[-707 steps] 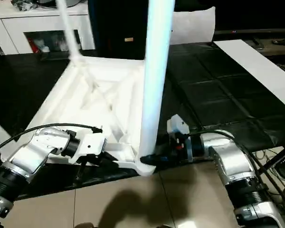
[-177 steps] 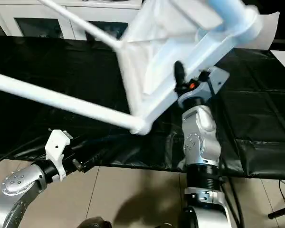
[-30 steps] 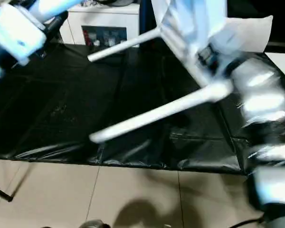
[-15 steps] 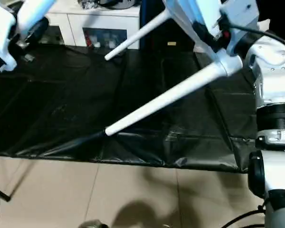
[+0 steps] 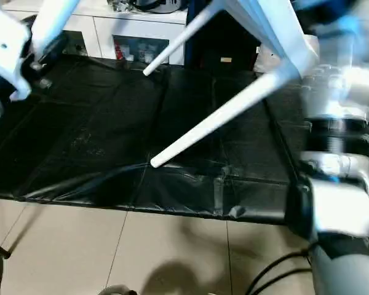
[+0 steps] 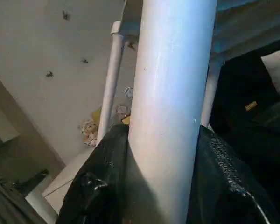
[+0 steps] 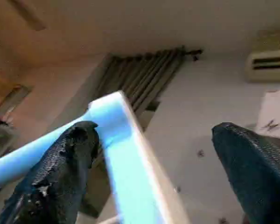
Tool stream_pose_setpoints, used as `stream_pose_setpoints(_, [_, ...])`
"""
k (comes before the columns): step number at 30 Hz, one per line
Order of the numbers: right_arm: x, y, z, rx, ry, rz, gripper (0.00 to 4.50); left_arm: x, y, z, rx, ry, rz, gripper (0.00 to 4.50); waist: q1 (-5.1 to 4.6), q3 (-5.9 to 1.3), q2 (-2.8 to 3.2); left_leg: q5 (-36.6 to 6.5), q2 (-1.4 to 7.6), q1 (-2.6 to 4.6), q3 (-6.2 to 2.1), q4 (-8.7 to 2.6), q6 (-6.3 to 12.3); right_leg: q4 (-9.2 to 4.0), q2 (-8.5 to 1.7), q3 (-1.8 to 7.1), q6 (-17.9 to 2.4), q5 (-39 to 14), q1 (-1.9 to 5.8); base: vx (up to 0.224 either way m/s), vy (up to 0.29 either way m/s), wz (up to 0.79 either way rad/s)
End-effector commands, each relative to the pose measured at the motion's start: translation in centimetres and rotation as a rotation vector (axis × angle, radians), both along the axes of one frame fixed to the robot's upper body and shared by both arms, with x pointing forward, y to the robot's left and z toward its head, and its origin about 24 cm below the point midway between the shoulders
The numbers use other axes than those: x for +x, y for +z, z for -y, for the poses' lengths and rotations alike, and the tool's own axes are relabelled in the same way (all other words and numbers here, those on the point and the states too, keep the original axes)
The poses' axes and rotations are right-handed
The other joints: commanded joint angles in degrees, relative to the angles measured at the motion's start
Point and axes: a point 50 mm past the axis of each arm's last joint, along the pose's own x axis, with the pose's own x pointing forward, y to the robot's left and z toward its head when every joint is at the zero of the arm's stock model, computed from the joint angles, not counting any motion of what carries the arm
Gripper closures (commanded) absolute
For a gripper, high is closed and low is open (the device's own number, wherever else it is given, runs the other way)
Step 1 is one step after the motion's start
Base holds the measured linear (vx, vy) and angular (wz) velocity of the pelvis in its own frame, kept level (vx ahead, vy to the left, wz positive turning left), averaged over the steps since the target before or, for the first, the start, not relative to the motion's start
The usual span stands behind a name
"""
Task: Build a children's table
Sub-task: Flip table
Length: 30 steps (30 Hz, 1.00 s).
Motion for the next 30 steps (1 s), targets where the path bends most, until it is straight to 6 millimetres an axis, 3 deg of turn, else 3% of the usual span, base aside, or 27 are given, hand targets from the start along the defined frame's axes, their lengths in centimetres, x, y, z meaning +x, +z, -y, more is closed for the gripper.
stream_pose_setpoints(1, [-0.3, -2.2, -0.8, 0.014, 0.059, -0.067, 0.00, 1.1, -4.3, -0.1, -0.015, -0.005, -0.194, 2.80, -0.32, -2.65, -0.18, -23.53, 3.72, 1.05, -2.22, -5.66, -0.55, -5.59, -4.29, 2.63, -7.06, -26.99, 0.55, 0.000, 0.000, 0.00])
stream_pose_setpoints(3, [-0.5, -4.2, -1.3, 0.020, 0.081, -0.133, 0.00, 1.1, -4.5, -0.3, -0.024, -0.001, -0.185, 2.85, -0.39, -2.55, -0.28, -23.12, 3.82, 0.96, -2.43, -6.12, -0.73, -5.91, -4.34, 2.66, -5.52, -28.85, 0.74, 0.000, 0.000, 0.00])
stream_pose_setpoints(5, [-0.5, -6.2, -1.6, 0.027, 0.085, -0.207, 0.00, 1.0, -4.7, -0.5, -0.023, -0.005, -0.178, 2.87, -0.28, -2.76, -0.31, -23.66, 3.76, 1.49, -2.33, -5.95, -1.18, -6.09, -4.37, 2.76, -5.56, -29.66, 0.31, 0.000, 0.000, 0.00])
stream_pose_setpoints(7, [-0.4, -9.3, -1.5, 0.079, 0.072, -0.332, 0.00, 0.9, -5.1, -0.6, -0.005, -0.017, -0.173, 2.89, -0.27, -2.73, -0.28, -23.84, 3.73, 1.35, -2.43, -6.04, -1.30, -6.23, -4.48, 2.74, -5.18, -31.12, 0.35, 0.000, 0.000, 0.00])
stream_pose_setpoints(8, [-0.4, -9.7, -1.5, 0.086, 0.070, -0.347, 0.00, 0.9, -5.2, -0.7, -0.003, -0.019, -0.173, 2.90, -0.22, -2.73, -0.22, -24.03, 3.81, 1.37, -2.46, -6.10, -1.42, -6.28, -4.54, 2.76, -5.04, -31.46, 0.32, 0.000, 0.000, 0.00])
stream_pose_setpoints(9, [-0.3, -11.9, -1.3, 0.113, 0.035, -0.426, 0.00, 0.8, -5.5, -0.9, -0.004, -0.012, -0.179, 2.91, -0.23, -2.73, -0.13, -24.79, 3.89, 1.47, -2.57, -6.19, -1.85, -6.33, -4.58, 2.67, -4.76, -32.29, 0.22, 0.000, 0.000, 0.00])
stream_pose_setpoints(10, [-0.3, -12.3, -1.3, 0.121, 0.030, -0.438, 0.00, 0.8, -5.5, -0.9, -0.007, -0.014, -0.179, 2.91, -0.25, -2.62, -0.13, -25.17, 3.87, 1.58, -2.52, -6.19, -1.96, -6.50, -4.57, 2.69, -4.55, -32.69, 0.04, 0.000, 0.000, 0.00])
stream_pose_setpoints(11, [-0.4, -15.0, -0.9, 0.178, -0.008, -0.528, 0.00, 0.7, -5.7, -1.1, -0.018, -0.025, -0.176, 2.92, -0.33, -2.54, -0.05, -26.24, 3.80, 1.59, -2.66, -6.25, -2.16, -6.65, -4.65, 2.64, -4.28, -33.88, 0.01, 0.000, 0.000, 0.00])
stream_pose_setpoints(14, [-0.8, -17.2, -0.6, 0.225, -0.044, -0.605, 0.00, 0.6, -5.9, -1.2, -0.020, -0.045, -0.172, 2.93, -0.56, -2.37, -0.06, -29.32, 3.66, 1.99, -2.88, -6.29, -2.74, -7.29, -4.58, 2.36, -2.98, -37.26, -0.32, 0.000, 0.000, 0.00])
stream_pose_setpoints(16, [-1.0, -18.1, -0.6, 0.227, -0.055, -0.638, 0.00, 0.5, -6.0, -1.3, -0.017, -0.050, -0.169, 2.93, -0.54, -2.52, -0.09, -29.63, 3.82, 1.84, -3.00, -6.53, -2.75, -7.03, -4.57, 2.50, -3.13, -35.49, -0.25, 0.000, 0.000, 0.00])
stream_pose_setpoints(18, [-1.5, -20.6, -0.6, 0.265, -0.064, -0.742, 0.00, 0.4, -6.3, -1.6, -0.015, -0.058, -0.166, 2.93, -0.53, -2.25, 0.09, -30.71, 3.77, 1.97, -3.01, -6.57, -2.78, -7.28, -4.63, 2.56, -2.80, -36.59, -0.55, 0.000, 0.000, 0.00])
stream_pose_setpoints(21, [-1.6, -21.6, -0.5, 0.287, -0.084, -0.788, 0.00, 0.4, -6.5, -1.7, -0.012, -0.063, -0.169, 2.93, -0.57, -2.25, 0.18, -32.24, 3.83, 2.40, -3.20, -6.74, -3.28, -7.72, -4.78, 2.35, -2.23, -38.39, -0.52, 0.000, 0.000, 0.00])
stream_pose_setpoints(24, [-1.1, -22.8, -0.6, 0.326, -0.125, -0.862, 0.00, 0.3, -6.7, -1.7, -0.011, -0.075, -0.168, 2.94, -0.53, -2.31, 0.21, -31.11, 3.88, 2.25, -3.15, -7.10, -3.22, -7.73, -4.81, 2.48, -2.85, -36.04, -0.38, 0.000, 0.000, 0.00])
stream_pose_setpoints(30, [0.1, -23.3, -1.8, 0.289, -0.107, -0.913, 0.00, 0.4, -6.8, -1.7, -0.011, -0.090, -0.166, 2.95, -0.72, -2.21, 0.06, -32.78, 3.92, 2.32, -3.23, -7.20, -3.73, -7.81, -4.98, 2.41, -2.99, -36.86, -0.47, 0.000, 0.000, 0.00])
